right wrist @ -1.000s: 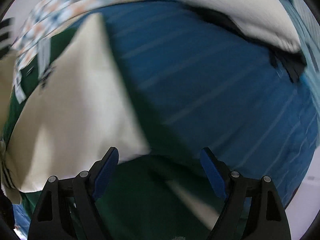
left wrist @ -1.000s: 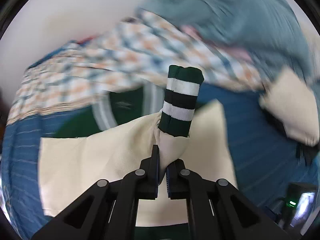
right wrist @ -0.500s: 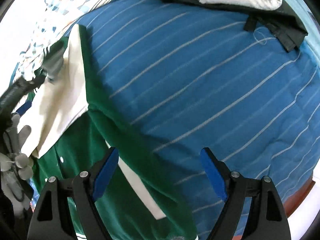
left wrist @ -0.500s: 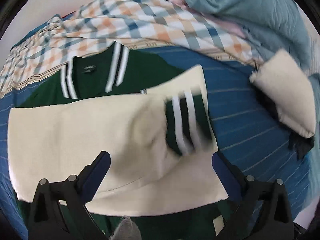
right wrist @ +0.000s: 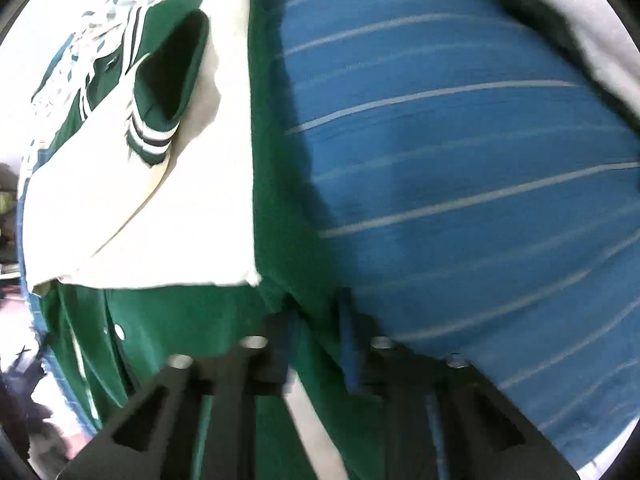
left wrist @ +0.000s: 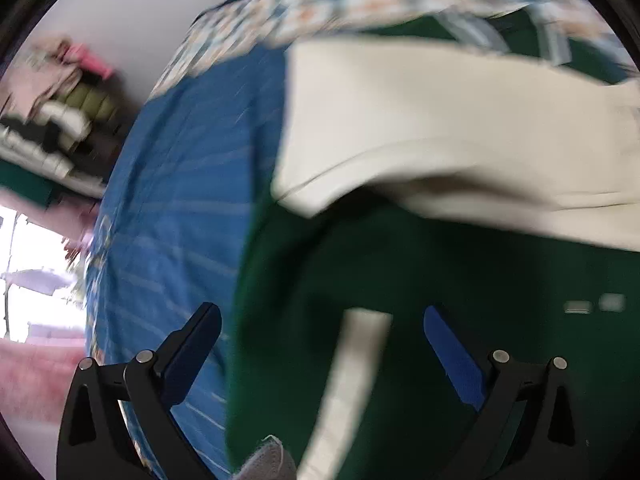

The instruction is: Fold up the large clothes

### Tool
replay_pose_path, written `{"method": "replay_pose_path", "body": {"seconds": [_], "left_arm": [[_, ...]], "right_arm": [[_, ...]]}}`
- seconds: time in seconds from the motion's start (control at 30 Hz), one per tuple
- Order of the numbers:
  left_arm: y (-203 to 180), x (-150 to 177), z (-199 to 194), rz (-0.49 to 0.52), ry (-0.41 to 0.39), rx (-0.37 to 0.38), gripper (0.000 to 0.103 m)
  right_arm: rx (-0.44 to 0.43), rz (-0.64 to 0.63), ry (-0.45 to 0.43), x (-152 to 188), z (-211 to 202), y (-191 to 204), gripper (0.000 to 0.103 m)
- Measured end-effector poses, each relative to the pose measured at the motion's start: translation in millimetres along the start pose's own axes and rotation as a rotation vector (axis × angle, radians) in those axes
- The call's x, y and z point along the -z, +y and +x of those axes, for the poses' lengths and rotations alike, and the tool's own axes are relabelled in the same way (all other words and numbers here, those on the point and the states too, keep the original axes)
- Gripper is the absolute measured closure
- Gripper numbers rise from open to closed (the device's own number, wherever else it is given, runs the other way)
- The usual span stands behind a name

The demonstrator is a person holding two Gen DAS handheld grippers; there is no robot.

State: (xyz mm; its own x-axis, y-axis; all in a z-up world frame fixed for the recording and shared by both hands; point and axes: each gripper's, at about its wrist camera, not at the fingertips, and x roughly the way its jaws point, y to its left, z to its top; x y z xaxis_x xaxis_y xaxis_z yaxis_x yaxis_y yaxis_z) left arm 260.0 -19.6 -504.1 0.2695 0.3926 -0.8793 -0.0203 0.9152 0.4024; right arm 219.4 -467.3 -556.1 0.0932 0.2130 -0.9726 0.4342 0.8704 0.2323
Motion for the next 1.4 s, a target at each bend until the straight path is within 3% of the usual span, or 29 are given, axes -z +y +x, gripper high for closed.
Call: {"method": "replay_pose_path", "body": {"seconds": [0.13, 0.2, 0.27, 0.37, 0.43, 0.53, 0.6, 0.63, 0.7, 0.8, 0.93, 1.17, 1.23, 1.33, 1.4], "left_arm": [[9.1, -13.6, 47.1, -0.071, 0.043, -0.057, 0.0], [11.9, -18.1, 63.4, -0.098, 0.066, -0.05, 0.0], [15.3, -23.5, 73.3, -0.123, 0.082, -0.051, 0.0], [27.4, -24.9, 71.0, -0.137, 0.073, -0.068, 0.0], [33.3, -26.0, 70.8, -0.128, 0.067, -0.072, 0.0], [35.4, -29.4, 75.8, -0.112, 0.058, -0.071, 0.0], [35.9, -30.3, 74.2, -0.104, 0.06, -0.073, 0.0], [37.7, -29.6, 70.0, -0.11, 0.059, -0.067, 0.0], [47.9, -25.2, 57.9, -0.133, 0.053, -0.063, 0.0], [64.8, -11.1, 37.6, -0.177, 0.037, -0.03, 0.0], [58.5, -0.5, 39.4, -0.124, 0.04, -0.042, 0.0], [35.5, -51.3, 94.1, -0.1, 0.028, -0.137, 0.0], [36.4, -61.2, 108.5, -0.137, 0.061, -0.122, 0.0], [45.3, -63.8, 114.4, -0.188, 0.068, -0.087, 0.0], [48.2, -58.5, 111.7, -0.185, 0.055, -0.071, 0.0]], "right_arm": [[-0.13, 0.217, -0.08, -2.7, -21.9, -50.7, 0.093], [-0.138, 0.349, -0.044, 0.6, -8.0, -82.0, 0.093], [-0.138, 0.395, 0.015, 1.0, 4.7, -92.0, 0.093], [-0.105, 0.31, -0.022, -7.0, -17.1, -75.1, 0.088], [-0.116, 0.225, -0.059, -10.8, -32.0, -60.5, 0.078], [-0.028, 0.1, -0.038, -17.0, -29.7, -36.5, 0.067], [-0.008, 0.065, 0.051, -20.6, -3.9, -27.6, 0.068], [-0.022, 0.06, 0.077, -21.6, 5.0, -25.8, 0.076], [0.051, 0.051, 0.041, -27.0, 12.5, -25.4, 0.089], [0.049, 0.186, 0.013, -30.6, 10.9, -39.2, 0.089], [0.099, 0.098, 0.023, -22.8, 1.7, -11.4, 0.087], [0.089, 0.061, 0.034, -14.4, 8.3, -2.2, 0.08], [0.084, 0.051, 0.036, -17.2, 13.6, -9.5, 0.08], [0.135, -0.002, -0.018, -30.2, 18.2, -4.4, 0.083], [0.147, 0.029, -0.023, -31.5, 24.1, -5.8, 0.085]]}}
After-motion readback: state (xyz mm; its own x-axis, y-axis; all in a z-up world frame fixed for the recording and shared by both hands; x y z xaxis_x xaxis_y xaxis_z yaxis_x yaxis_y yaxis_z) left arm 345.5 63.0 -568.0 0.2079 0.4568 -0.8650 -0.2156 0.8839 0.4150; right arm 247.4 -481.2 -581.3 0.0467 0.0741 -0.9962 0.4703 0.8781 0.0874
